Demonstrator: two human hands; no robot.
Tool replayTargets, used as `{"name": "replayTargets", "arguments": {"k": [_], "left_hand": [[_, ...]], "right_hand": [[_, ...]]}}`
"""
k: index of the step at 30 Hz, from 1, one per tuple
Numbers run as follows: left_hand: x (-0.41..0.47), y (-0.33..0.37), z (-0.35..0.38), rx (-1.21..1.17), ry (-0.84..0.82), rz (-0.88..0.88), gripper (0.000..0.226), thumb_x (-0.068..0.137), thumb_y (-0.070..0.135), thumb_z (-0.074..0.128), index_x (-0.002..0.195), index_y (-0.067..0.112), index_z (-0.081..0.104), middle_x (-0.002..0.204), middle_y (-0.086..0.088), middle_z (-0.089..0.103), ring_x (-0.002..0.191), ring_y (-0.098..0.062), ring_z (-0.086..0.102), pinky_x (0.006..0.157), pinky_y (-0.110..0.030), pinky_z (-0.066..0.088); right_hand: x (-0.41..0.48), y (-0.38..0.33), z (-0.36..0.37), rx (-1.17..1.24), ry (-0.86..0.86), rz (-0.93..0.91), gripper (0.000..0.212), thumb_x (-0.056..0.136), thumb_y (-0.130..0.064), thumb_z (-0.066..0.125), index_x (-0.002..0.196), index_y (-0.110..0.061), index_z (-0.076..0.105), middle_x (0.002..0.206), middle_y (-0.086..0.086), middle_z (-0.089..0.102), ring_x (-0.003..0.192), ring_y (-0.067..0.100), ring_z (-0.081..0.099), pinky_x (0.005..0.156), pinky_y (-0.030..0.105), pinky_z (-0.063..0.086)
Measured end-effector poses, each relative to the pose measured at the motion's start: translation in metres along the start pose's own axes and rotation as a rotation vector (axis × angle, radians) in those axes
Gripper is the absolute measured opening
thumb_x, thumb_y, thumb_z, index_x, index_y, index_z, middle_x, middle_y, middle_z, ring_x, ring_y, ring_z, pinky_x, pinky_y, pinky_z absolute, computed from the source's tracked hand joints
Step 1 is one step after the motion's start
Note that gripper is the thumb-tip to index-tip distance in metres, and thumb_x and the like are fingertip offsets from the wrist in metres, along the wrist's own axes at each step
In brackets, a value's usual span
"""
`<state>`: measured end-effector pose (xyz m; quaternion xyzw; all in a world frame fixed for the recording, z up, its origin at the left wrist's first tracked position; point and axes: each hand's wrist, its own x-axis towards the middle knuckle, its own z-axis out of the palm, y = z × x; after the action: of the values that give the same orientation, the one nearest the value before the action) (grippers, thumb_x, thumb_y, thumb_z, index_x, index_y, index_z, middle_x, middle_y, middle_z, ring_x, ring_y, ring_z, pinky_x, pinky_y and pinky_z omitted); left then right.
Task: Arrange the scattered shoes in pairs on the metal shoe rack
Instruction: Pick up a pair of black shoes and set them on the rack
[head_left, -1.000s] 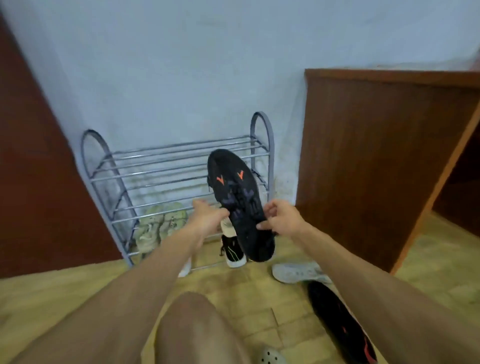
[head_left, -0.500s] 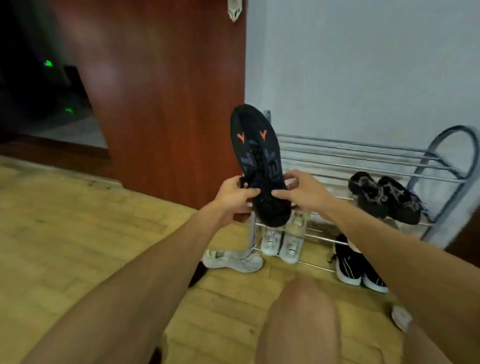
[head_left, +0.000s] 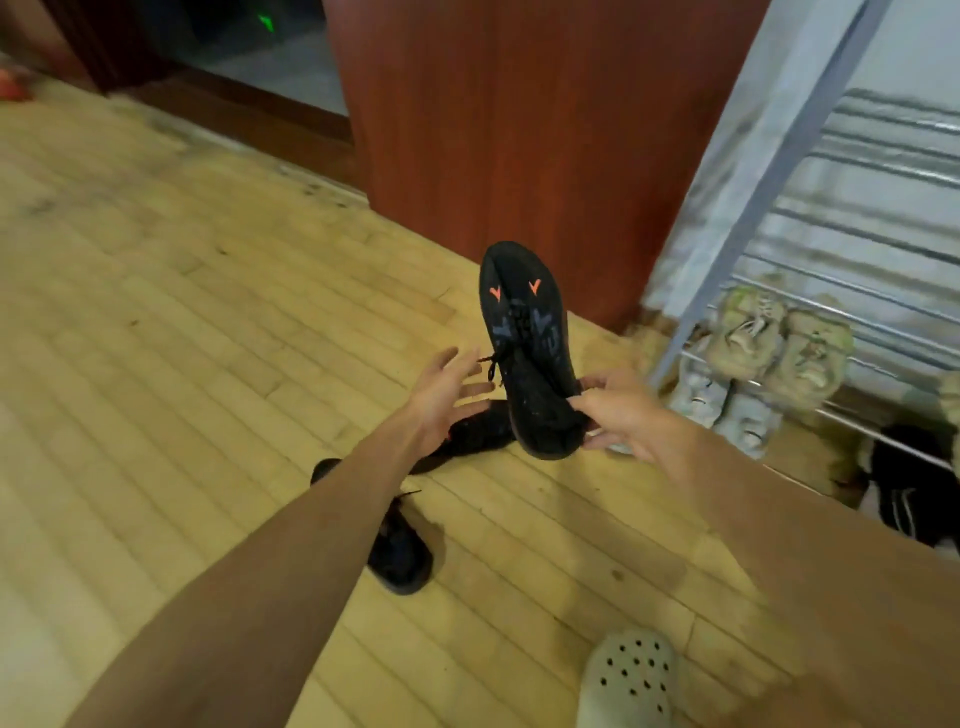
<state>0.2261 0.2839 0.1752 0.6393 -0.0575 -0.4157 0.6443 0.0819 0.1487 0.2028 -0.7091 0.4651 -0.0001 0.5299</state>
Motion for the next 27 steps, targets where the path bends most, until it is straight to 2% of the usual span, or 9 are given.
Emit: {"name": "replayTargets", "arguments": {"k": [3,7,11,13,16,20,24,25,27], "left_hand": [[0.016,-0.039,-0.052,0.058,0.199,-0.104,0.057,0.097,0.026,0.05,0.147,0.012,0.026,0.128,-0.009,0.052,0.113,-0.027,0.058,0.094,-0.037,0.049],[0.02,-0.111,-0.108,0.261,0.477,-0.387,0.046,0.09,0.018,0.053,0.134,0.004,0.047,0.109,-0.014,0.056,0.097,-0.028,0.056,0.082,-0.038,0.051],[0.015,-0.19,-0.14,0.36,0.63,-0.533,0.052,0.086,0.02,0.05,0.136,0.009,0.044,0.134,-0.019,0.05,0.117,-0.041,0.053,0.094,-0.049,0.05],[0.005,-0.213,-0.136,0.27,0.652,-0.588,0.054,0.087,0.019,0.048,0.14,0.008,0.042,0.138,-0.016,0.047,0.114,-0.039,0.053,0.095,-0.045,0.048],[-0.002,-0.23,-0.124,0.128,0.647,-0.633,0.044,0.093,0.021,0.051,0.132,0.002,0.048,0.107,-0.013,0.053,0.082,-0.028,0.055,0.083,-0.04,0.047],[0.002,-0.245,-0.114,0.116,0.669,-0.613,0.042,0.09,0.024,0.06,0.127,0.006,0.052,0.091,-0.006,0.053,0.083,-0.025,0.054,0.089,-0.042,0.053],[0.004,-0.244,-0.116,0.001,0.619,-0.623,0.043,0.088,0.016,0.064,0.125,0.0,0.049,0.098,-0.014,0.057,0.063,-0.021,0.05,0.065,-0.035,0.049],[0.002,-0.24,-0.115,-0.058,0.575,-0.63,0.043,0.087,0.013,0.064,0.125,0.001,0.048,0.096,-0.014,0.058,0.064,-0.019,0.05,0.064,-0.033,0.048],[-0.001,-0.232,-0.109,-0.194,0.525,-0.629,0.037,0.088,0.008,0.062,0.122,0.005,0.048,0.093,-0.011,0.057,0.074,-0.018,0.052,0.078,-0.032,0.05]], "right_hand": [[0.017,0.032,0.03,-0.002,-0.025,0.055,0.009,0.084,-0.012,0.068,0.092,-0.016,0.067,0.097,0.009,0.071,0.084,0.023,0.067,0.062,0.031,0.058],[0.023,0.073,0.055,-0.002,-0.058,0.118,0.02,0.082,-0.012,0.07,0.1,-0.02,0.065,0.097,0.008,0.07,0.091,0.026,0.067,0.07,0.036,0.06],[0.014,0.108,0.064,0.023,-0.104,0.166,0.032,0.082,-0.01,0.072,0.112,-0.015,0.065,0.091,0.003,0.069,0.092,0.024,0.067,0.074,0.038,0.06],[0.013,0.121,0.063,0.008,-0.125,0.167,0.033,0.081,-0.008,0.072,0.114,-0.014,0.066,0.083,-0.004,0.066,0.09,0.022,0.066,0.075,0.038,0.059],[0.013,0.131,0.061,0.0,-0.132,0.154,0.038,0.082,-0.009,0.071,0.119,-0.013,0.065,0.083,-0.006,0.065,0.09,0.021,0.065,0.071,0.036,0.058],[0.014,0.148,0.067,0.014,-0.112,0.188,0.037,0.081,-0.011,0.073,0.118,-0.013,0.066,0.102,0.004,0.071,0.092,0.024,0.069,0.072,0.04,0.061],[0.01,0.15,0.069,0.022,-0.11,0.2,0.025,0.083,-0.013,0.071,0.109,-0.014,0.069,0.104,0.01,0.072,0.09,0.025,0.069,0.069,0.037,0.062],[0.008,0.148,0.068,0.026,-0.116,0.203,0.024,0.084,-0.012,0.07,0.108,-0.014,0.069,0.103,0.011,0.072,0.089,0.025,0.069,0.067,0.035,0.061],[0.003,0.143,0.066,0.011,-0.122,0.203,0.026,0.086,-0.012,0.068,0.112,-0.012,0.068,0.104,0.01,0.07,0.091,0.025,0.068,0.061,0.03,0.06]]}}
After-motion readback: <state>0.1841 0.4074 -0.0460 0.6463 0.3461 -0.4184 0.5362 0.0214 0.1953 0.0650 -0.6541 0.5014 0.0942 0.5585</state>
